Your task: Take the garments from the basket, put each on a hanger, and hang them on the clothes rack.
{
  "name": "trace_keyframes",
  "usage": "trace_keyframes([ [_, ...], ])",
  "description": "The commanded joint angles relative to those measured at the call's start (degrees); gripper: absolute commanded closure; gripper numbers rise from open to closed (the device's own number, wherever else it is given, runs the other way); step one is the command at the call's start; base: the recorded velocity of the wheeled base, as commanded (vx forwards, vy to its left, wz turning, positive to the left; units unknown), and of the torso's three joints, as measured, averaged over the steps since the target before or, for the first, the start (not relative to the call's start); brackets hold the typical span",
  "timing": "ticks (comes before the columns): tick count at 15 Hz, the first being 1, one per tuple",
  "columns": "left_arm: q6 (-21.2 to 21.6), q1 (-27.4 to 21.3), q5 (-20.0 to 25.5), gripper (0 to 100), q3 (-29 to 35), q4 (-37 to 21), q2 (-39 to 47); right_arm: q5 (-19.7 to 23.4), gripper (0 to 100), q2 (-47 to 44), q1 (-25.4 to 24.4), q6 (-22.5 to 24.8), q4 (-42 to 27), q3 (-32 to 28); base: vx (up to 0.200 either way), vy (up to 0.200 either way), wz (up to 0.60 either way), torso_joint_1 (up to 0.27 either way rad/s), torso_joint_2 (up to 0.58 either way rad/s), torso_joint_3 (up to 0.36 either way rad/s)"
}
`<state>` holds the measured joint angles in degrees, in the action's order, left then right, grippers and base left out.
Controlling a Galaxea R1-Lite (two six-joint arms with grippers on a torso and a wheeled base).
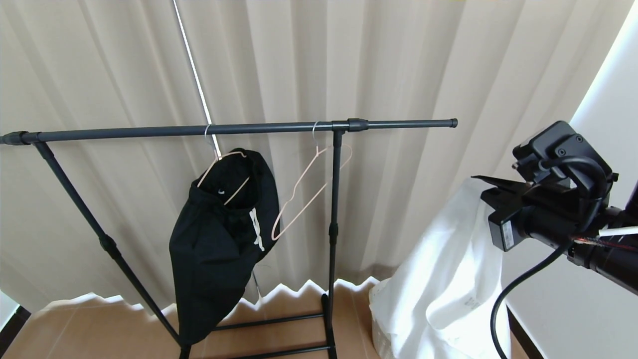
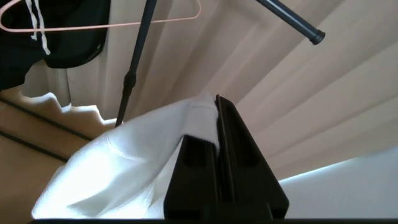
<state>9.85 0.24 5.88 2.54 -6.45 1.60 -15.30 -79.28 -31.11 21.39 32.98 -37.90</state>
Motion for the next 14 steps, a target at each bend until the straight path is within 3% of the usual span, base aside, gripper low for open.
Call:
trace_keyframes([
  [1,1.0,-0.1,0.3,0,8.3,-1.5,13.7,-0.1,100,-2.6,-0.1,-2.2,-0.6,-5.1,0.0,0.0,0.0,0.0,0.0,0.0],
  [3,-7.2,-1.1,2.6,0,21.1,-1.5,34.4,-0.5,100,-8.9,-0.1,-9.3,-3.0,-12.3,0.0,0.0,0.0,0.0,0.0,0.0],
  [4,-9.1,-2.4,2.6,0,23.6,-1.6,38.1,-0.8,100,-9.9,-0.3,-10.7,-3.3,-12.9,0.0,0.0,0.0,0.0,0.0,0.0],
  [5,-17.3,-10.1,2.1,0,32.6,-3.8,50.8,-1.8,100,-14.1,-1.0,-17.8,-3.9,-15.3,0.0,0.0,0.0,0.0,0.0,0.0],
  [6,-22.2,-14.9,1.0,0,37.2,-6.7,56.1,-3.7,100,-16.0,-1.4,-19.8,-4.0,-17.2,0.0,0.0,0.0,0.0,0.0,0.0],
  [7,-22.5,-15.4,0.9,0,37.6,-7.0,56.5,-3.9,100,-16.2,-1.4,-19.9,-4.0,-17.3,0.0,0.0,0.0,0.0,0.0,0.0],
  [8,-30.0,-25.8,-2.4,0,47.1,-11.8,68.8,-7.2,100,-19.0,-2.0,-24.2,-4.0,-20.5,0.0,0.0,0.0,0.0,0.0,0.0],
  [10,-30.9,-29.3,-3.9,0,51.0,-12.4,75.0,-8.3,100,-19.6,-2.9,-26.8,-4.1,-21.8,0.0,0.0,0.0,0.0,0.0,0.0],
  [11,-31.4,-34.4,-5.3,0,53.8,-12.6,81.6,-9.0,100,-21.4,-4.7,-29.1,-3.8,-23.0,0.0,0.0,0.0,0.0,0.0,0.0],
  [14,-36.9,-39.5,-5.6,0,59.4,-13.4,91.7,-13.2,100,-25.4,-7.4,-31.3,-3.4,-26.0,0.0,0.0,0.0,0.0,0.0,0.0],
])
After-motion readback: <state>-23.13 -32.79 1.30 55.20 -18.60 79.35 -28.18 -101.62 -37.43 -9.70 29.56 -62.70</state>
